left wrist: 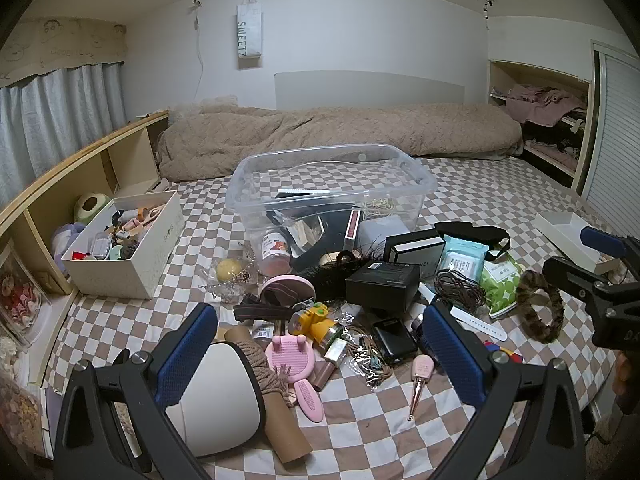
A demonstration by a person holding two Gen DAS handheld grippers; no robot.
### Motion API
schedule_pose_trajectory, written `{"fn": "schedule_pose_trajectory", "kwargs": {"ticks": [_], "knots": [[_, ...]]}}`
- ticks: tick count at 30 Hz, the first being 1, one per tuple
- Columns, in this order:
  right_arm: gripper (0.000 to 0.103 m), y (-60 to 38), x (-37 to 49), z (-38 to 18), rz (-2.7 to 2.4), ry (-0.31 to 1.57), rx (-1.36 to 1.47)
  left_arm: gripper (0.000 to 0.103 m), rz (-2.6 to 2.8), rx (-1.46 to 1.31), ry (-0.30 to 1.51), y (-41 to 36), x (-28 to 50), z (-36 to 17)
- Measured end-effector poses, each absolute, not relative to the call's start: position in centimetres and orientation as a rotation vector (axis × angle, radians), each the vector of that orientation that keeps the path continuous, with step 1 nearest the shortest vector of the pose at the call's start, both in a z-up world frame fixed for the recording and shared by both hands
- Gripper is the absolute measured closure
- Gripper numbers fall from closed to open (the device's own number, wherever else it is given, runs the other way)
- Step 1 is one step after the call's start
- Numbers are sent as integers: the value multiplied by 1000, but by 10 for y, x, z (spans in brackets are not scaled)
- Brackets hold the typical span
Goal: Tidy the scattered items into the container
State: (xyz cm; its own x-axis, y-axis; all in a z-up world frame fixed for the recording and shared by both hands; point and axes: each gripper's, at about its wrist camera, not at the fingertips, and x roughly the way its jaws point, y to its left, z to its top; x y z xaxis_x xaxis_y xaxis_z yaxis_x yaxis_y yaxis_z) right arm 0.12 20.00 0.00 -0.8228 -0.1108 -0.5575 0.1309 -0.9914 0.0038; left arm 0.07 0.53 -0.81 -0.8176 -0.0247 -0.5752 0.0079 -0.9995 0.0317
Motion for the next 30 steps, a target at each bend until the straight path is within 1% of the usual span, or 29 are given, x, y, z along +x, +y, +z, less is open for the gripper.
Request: {"fn": "schedule_pose_trajectory", "kwargs": {"ticks": [22, 30], "knots": [[0, 198, 1, -4, -2876, 42, 883, 0, -2960, 950, -34, 4, 1, -12], [0, 203, -4, -12, -2865, 18, 914, 0, -2937, 996, -42, 6, -3, -20]]}}
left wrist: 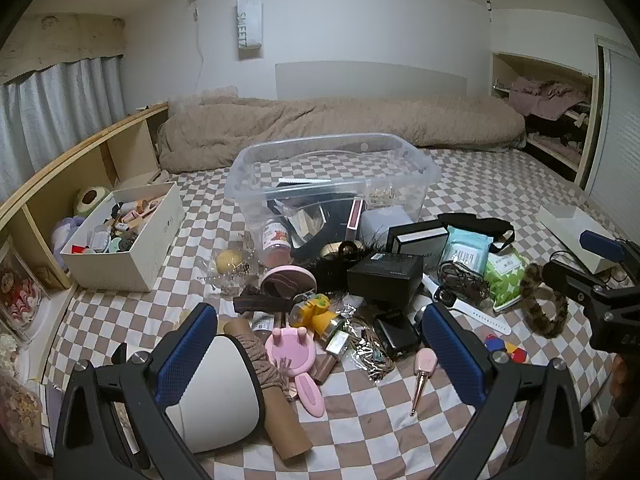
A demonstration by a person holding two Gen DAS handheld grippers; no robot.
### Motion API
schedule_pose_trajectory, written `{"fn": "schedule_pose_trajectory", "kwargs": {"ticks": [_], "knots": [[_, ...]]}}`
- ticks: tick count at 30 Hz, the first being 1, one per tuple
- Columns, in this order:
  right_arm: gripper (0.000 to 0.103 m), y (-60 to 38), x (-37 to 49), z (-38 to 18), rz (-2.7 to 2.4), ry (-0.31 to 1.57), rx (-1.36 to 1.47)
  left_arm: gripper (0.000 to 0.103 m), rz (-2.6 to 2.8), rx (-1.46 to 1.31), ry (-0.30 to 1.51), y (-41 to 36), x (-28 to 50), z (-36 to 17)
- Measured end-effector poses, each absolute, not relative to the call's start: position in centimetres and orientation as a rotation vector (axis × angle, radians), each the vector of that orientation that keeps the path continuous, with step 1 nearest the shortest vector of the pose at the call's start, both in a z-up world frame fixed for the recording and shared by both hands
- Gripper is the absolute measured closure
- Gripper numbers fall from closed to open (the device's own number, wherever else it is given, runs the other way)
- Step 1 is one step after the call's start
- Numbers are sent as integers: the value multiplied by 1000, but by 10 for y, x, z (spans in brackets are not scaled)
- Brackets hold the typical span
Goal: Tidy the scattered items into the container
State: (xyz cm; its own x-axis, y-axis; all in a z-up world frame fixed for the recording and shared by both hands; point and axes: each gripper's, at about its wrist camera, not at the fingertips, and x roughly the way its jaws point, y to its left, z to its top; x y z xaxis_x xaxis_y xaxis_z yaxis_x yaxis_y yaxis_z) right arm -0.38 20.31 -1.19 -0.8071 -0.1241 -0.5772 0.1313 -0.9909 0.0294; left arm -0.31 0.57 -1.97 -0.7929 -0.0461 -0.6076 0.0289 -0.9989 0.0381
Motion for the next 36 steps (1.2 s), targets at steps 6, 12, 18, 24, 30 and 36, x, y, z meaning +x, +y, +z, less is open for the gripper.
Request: {"fn": "schedule_pose_trajectory", "kwargs": {"ticks": [6, 12, 18, 24, 30, 36], "knots": [[0, 206, -10, -26, -2856, 11, 966, 0, -2934, 1081, -70, 13, -13, -28], [0, 217, -16, -44, -2818, -53, 1018, 0, -2921, 1182, -81, 20, -19, -40], [0, 228, -25, -64, -2794, -93, 1082, 0, -2896, 1223, -98, 22, -26, -44], [0, 240, -34, -78, -2766, -166, 1108, 0, -2870, 1251, -100, 15, -37, -48], [0, 257, -41, -87, -2802, -277, 1083, 0, -2841, 1260, -95, 2, -49, -50], [0, 279, -47, -99, -2694, -515, 939, 0, -2823, 1276, -65, -8, -56, -55]]}}
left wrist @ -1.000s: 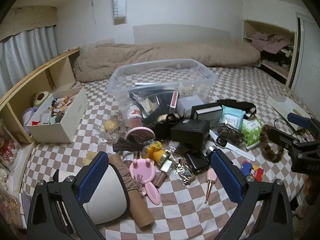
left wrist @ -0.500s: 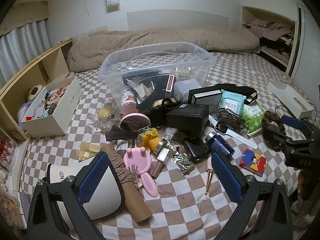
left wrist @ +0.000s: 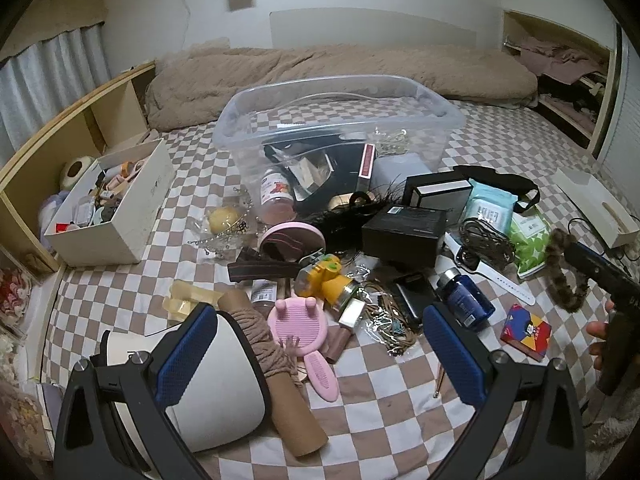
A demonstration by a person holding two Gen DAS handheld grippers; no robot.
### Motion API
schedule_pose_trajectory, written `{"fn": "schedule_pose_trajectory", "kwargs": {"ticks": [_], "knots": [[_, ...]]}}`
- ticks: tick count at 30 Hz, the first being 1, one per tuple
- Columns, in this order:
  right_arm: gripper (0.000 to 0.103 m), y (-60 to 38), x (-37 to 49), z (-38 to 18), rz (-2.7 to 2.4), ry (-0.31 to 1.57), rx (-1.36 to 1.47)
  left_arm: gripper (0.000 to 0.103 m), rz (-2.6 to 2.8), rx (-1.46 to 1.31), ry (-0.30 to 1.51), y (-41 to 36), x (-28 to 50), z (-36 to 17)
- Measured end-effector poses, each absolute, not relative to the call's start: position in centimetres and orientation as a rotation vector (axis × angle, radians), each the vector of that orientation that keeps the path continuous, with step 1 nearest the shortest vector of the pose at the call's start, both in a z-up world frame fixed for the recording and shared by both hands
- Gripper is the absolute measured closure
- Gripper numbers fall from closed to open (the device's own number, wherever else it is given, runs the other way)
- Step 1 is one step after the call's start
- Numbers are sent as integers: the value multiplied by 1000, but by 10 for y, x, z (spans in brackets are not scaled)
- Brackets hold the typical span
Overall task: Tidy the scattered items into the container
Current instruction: 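Grasp the black eye mask with the right tool while the left tool approaches the rope-wrapped tube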
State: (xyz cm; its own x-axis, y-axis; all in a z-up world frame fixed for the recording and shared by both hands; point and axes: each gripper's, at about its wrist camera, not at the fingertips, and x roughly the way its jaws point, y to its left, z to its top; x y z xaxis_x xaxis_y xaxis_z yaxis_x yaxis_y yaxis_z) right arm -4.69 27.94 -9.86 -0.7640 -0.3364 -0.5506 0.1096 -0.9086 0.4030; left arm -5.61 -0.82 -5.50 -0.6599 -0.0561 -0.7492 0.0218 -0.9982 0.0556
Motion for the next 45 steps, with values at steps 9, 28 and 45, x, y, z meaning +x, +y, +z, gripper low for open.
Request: {"fn": "schedule_pose_trajectory", "kwargs": {"ticks": [9, 28, 45], "knots": [[0, 326, -77, -128, -2838, -530, 1051, 0, -2784, 1291, -159, -12, -62, -64], [0, 408, -196, -125, -2955, -424, 1278, 0, -2684, 1484, 115, -58, -98, -94], [59, 418, -270, -159, -2838, -504, 1428, 0, -2619, 1506, 625, -116, -141, -105]]}}
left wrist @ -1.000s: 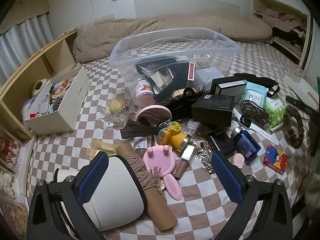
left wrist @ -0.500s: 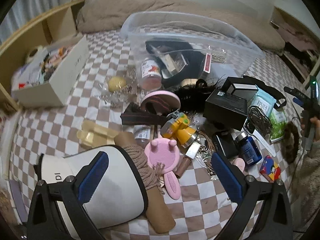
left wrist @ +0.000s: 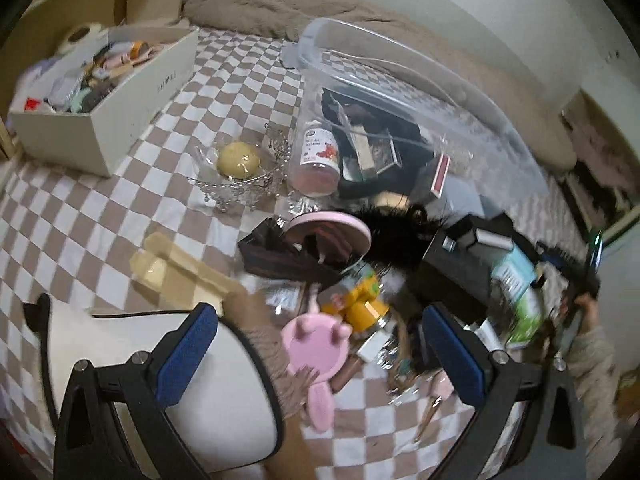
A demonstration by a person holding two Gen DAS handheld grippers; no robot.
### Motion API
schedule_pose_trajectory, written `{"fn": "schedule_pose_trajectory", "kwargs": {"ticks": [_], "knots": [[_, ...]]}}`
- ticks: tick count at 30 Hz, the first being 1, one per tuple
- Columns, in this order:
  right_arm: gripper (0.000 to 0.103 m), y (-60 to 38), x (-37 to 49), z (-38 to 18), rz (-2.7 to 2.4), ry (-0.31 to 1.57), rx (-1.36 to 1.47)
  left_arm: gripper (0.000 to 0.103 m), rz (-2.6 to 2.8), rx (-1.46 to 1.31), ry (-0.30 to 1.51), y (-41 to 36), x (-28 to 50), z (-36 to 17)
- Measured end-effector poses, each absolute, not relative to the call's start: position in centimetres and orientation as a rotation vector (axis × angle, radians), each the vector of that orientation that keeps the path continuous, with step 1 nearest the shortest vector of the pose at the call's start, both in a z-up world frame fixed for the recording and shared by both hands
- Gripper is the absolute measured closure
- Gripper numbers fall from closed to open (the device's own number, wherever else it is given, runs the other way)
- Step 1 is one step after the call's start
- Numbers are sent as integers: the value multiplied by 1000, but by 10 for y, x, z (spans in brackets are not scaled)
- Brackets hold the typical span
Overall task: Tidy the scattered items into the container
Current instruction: 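Grasp the black eye mask with the right tool while the left tool approaches the rope-wrapped tube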
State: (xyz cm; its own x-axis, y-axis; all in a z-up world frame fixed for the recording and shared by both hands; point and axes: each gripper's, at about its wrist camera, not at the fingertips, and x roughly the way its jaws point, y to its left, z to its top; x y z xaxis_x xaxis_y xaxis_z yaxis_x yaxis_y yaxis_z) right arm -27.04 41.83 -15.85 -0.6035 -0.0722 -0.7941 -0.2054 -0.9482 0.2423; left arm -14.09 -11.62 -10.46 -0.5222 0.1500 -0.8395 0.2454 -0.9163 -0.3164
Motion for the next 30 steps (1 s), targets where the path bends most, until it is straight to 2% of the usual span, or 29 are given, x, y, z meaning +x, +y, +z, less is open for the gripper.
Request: {"fn": "schedule_pose_trajectory", "kwargs": {"ticks": [1, 3, 6, 16, 22, 23, 24, 25, 26, 30], "knots": [[65, 419, -271, -159, 2712, 498, -1357, 0, -2611, 1517, 655, -117, -146, -106], [85, 419, -269, -157, 2747, 547, -1340, 0, -2591, 1535, 683, -119, -155, -111], [97, 414, -262, -149, 2800, 547, -1290, 0, -2565, 1572, 673, -118, -169, -121], [99, 401, -246, -120, 2918, 497, -1237, 0, -2462, 1652, 548, -124, -199, -155], [99, 395, -259, -121, 2832, 201, -1277, 0, -2405, 1707, 476, -127, -197, -165], [90, 395, -262, -122, 2832, 192, -1290, 0, -2401, 1715, 454, -127, -197, -166], [59, 396, -264, -123, 2829, 188, -1301, 0, -2394, 1725, 430, -127, -195, -168], [33, 396, -267, -125, 2825, 187, -1315, 0, -2388, 1731, 413, -127, -194, -169], [0, 395, -269, -127, 2819, 182, -1323, 0, -2375, 1743, 394, -128, -193, -171], [0, 388, -285, -136, 2797, 80, -1364, 0, -2326, 1821, 408, -132, -188, -181]]}}
